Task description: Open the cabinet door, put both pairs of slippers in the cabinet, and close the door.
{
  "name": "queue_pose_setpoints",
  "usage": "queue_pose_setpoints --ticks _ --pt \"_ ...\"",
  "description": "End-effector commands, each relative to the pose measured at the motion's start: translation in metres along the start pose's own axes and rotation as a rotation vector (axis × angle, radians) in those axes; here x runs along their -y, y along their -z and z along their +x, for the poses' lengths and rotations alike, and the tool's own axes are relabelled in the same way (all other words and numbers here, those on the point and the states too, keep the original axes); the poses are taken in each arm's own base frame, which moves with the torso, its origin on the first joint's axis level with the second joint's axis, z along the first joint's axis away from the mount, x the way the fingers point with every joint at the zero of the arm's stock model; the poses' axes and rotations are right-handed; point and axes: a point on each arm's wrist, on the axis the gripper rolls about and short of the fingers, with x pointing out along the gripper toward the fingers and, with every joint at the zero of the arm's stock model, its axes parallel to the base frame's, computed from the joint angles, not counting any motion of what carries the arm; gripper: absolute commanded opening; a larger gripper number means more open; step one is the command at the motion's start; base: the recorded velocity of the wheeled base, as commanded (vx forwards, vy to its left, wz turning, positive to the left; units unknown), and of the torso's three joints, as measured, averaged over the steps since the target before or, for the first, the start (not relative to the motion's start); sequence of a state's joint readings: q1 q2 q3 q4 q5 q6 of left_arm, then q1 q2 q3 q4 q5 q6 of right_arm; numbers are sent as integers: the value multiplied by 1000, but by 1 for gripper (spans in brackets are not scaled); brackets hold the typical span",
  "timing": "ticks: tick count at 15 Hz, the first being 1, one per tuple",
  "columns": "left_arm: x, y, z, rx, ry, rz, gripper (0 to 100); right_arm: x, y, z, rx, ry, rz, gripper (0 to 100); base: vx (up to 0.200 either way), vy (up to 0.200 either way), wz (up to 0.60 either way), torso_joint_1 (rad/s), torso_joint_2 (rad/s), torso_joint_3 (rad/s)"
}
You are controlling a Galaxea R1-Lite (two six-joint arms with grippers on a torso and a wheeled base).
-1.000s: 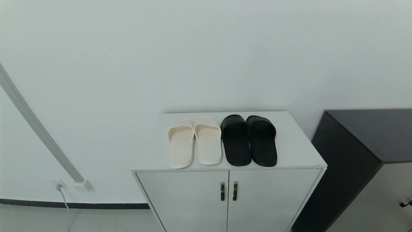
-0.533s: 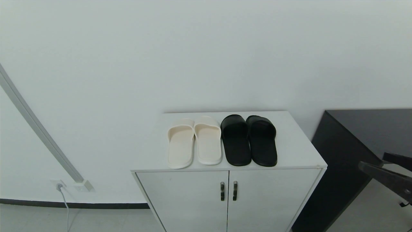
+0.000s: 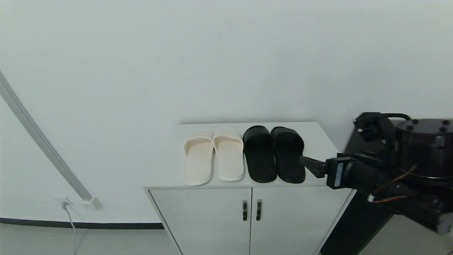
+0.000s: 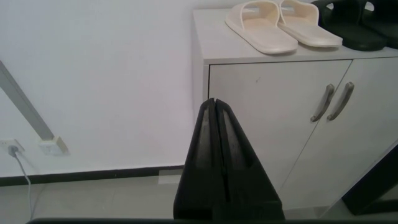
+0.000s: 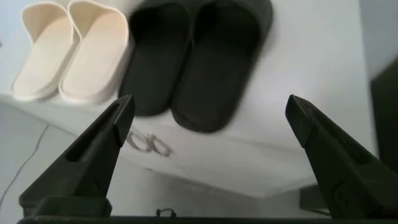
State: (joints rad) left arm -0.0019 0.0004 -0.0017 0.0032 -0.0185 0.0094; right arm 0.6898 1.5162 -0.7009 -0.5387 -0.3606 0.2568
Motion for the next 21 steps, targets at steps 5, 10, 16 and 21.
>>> queue_pose_setpoints --ticks 5,10,16,21 --pt "0 0 0 0 0 1 0 -47 19 96 48 144 0 100 0 0 0 0 0 0" --pt "0 0 0 -1 0 0 0 -55 25 129 53 160 -52 100 0 0 0 0 0 0" --pt "0 0 0 -1 0 0 0 -55 23 168 82 186 -83 100 0 0 0 0 0 0" --pt "0 0 0 0 0 0 0 -44 24 197 96 221 -73 100 0 0 0 0 0 0"
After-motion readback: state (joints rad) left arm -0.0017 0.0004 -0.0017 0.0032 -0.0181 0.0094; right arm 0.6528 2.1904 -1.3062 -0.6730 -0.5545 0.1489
